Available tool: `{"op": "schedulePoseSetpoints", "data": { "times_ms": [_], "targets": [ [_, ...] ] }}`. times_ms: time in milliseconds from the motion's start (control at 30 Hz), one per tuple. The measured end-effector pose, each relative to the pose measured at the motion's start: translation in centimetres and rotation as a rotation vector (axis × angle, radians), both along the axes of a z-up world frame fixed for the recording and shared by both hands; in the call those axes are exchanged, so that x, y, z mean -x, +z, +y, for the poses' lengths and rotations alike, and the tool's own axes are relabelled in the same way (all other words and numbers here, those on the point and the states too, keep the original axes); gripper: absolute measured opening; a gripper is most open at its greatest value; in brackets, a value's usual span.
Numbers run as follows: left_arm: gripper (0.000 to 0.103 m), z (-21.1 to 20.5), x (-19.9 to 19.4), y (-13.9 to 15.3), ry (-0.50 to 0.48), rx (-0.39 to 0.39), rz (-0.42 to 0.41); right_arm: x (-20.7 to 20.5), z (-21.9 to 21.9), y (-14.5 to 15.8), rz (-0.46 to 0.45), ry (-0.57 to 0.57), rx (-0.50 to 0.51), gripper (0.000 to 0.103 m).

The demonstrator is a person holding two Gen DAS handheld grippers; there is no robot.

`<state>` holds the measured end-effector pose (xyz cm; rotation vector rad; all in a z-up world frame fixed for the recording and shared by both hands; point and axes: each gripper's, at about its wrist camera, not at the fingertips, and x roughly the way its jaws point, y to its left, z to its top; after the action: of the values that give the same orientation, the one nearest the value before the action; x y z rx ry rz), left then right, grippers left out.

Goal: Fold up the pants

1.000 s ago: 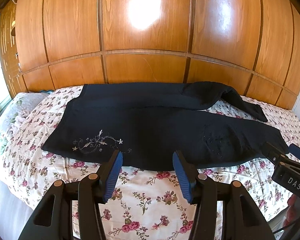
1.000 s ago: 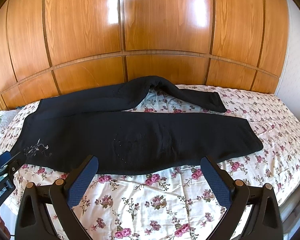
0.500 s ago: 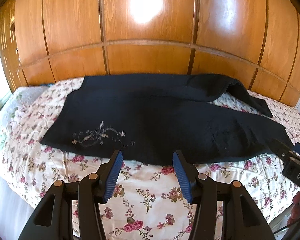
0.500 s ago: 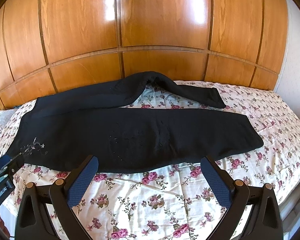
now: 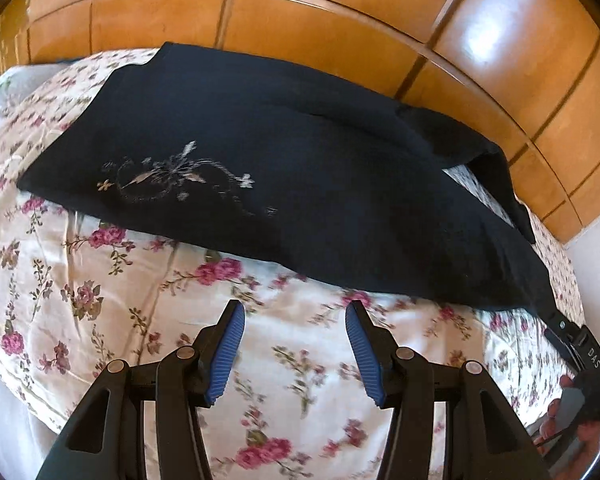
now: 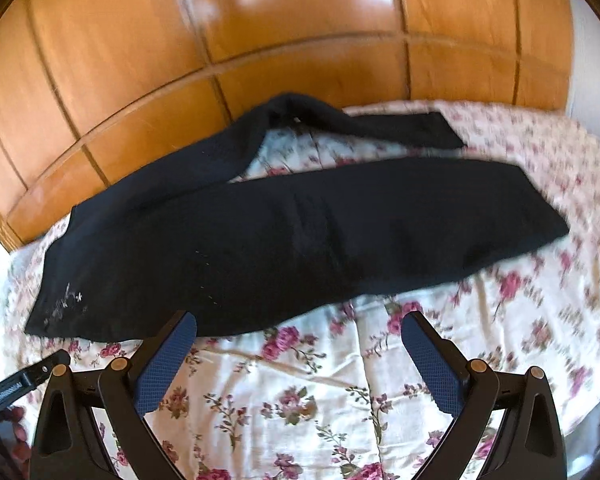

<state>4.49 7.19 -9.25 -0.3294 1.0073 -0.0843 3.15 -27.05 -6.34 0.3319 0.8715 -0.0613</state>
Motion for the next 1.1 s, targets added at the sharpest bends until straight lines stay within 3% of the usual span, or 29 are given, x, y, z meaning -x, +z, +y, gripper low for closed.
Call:
{"op": "schedulePoseSetpoints", "data": {
  "times_ms": [267, 400, 533, 633, 700, 933, 1100],
  "targets": [
    [0.053, 5.0, 0.2, -1.7, 0.123, 0.079, -0.07, 0.4, -6.5, -3.2, -0.011, -0.141, -0.32, 0.102],
    [0.053, 7.3, 0.6, -2.4, 0.174, 0.115, -0.093, 0.9, -10.0, -4.6, -0.052, -0.232, -0.472, 0.095],
    [0.053, 9.3, 1.0, -3.3, 0.212, 0.16, -0.12, 0.8, -11.7, -4.3, -0.123, -0.251, -0.512, 0.092],
    [0.053, 10.9, 0.9, -3.7, 0.238, 0.185, -0.138, 0.7, -13.3, -4.7, -0.159, -0.29, -0.523, 0.082],
    [0.053, 11.7, 0.9, -4.0, 0.256, 0.211, -0.139, 0.6, -14.4, -5.0, -0.176, -0.323, -0.544, 0.068],
    [0.055, 13.4, 0.9, -5.2, 0.267, 0.316, -0.174, -1.0, -17.0, -5.7, -0.204, -0.358, -0.591, 0.049],
    [0.055, 13.6, -0.8, -5.8, 0.251, 0.339, -0.214, -0.9, -17.9, -7.3, -0.193, -0.375, -0.587, 0.018]
  ]
}}
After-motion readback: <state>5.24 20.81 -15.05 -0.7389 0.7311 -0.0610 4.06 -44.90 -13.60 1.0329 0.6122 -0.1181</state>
